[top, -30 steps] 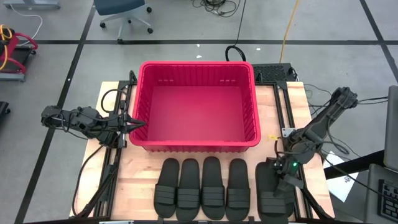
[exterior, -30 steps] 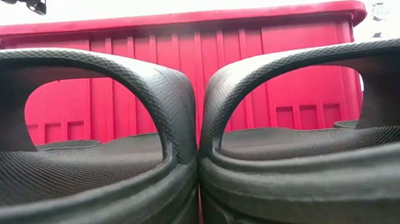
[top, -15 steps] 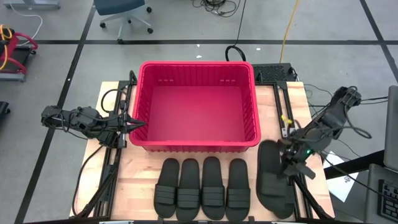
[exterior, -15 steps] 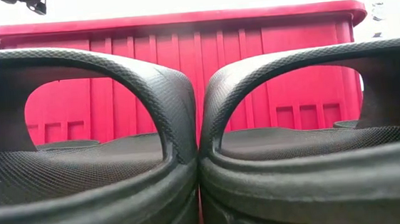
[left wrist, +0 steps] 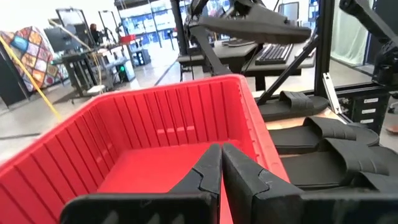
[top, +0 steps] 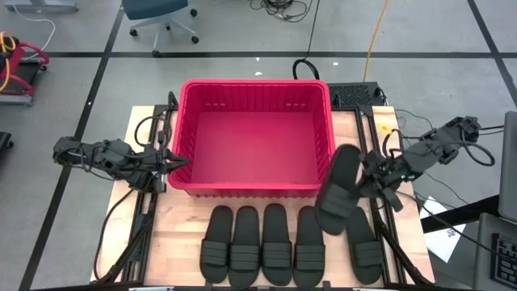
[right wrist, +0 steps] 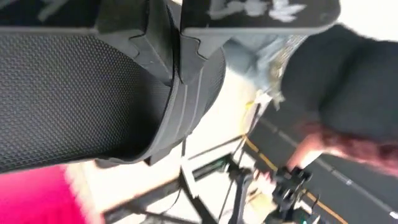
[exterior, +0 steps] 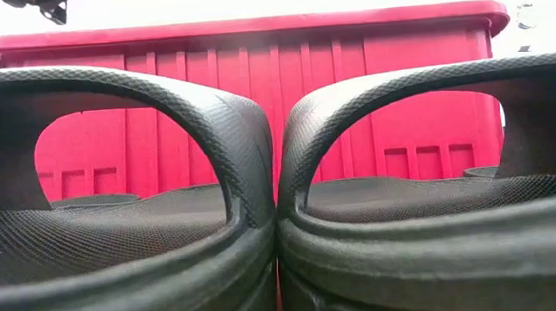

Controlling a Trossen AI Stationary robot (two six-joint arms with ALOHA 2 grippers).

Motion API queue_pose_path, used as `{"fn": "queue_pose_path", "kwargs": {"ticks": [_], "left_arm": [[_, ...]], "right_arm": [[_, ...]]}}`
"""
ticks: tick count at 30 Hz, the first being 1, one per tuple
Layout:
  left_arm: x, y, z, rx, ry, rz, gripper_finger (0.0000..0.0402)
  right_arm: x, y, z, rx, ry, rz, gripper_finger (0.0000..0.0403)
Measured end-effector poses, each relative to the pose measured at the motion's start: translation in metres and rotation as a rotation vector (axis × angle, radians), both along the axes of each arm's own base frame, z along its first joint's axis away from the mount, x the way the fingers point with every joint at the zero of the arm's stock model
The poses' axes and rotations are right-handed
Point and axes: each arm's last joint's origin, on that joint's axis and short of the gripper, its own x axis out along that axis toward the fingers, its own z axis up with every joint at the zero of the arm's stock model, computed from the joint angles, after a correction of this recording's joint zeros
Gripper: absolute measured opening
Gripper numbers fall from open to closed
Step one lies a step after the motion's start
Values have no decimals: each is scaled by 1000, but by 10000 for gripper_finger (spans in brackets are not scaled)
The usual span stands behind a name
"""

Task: Pick and place slides into bin
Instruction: Put the black slide into the red bin

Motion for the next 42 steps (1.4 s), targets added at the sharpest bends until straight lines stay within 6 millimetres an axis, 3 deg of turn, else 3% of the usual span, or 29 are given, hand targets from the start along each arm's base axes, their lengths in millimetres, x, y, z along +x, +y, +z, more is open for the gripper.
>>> {"fn": "queue_pose_path", "kwargs": {"ticks": [6,18,23,30,34,42], "left_arm": [[13,-3,12,-9,49,17,19],[41,-9,77,26,203,91,19],[51,-12,99,30,206,90,19],[58,-14,113,71,225,83,19],[60,-15,114,84,227,81,19],[60,-15,114,79,227,82,19]], "right_arm": [[10,-14,-1,-8,4,-122,0],[50,-42,7,-266,-178,-312,0],[69,-63,1,-317,-136,-422,0],[96,-99,1,-439,-192,-555,0],[115,-118,-13,-475,-141,-488,0],[152,-167,-56,-290,-12,-355,0]]}}
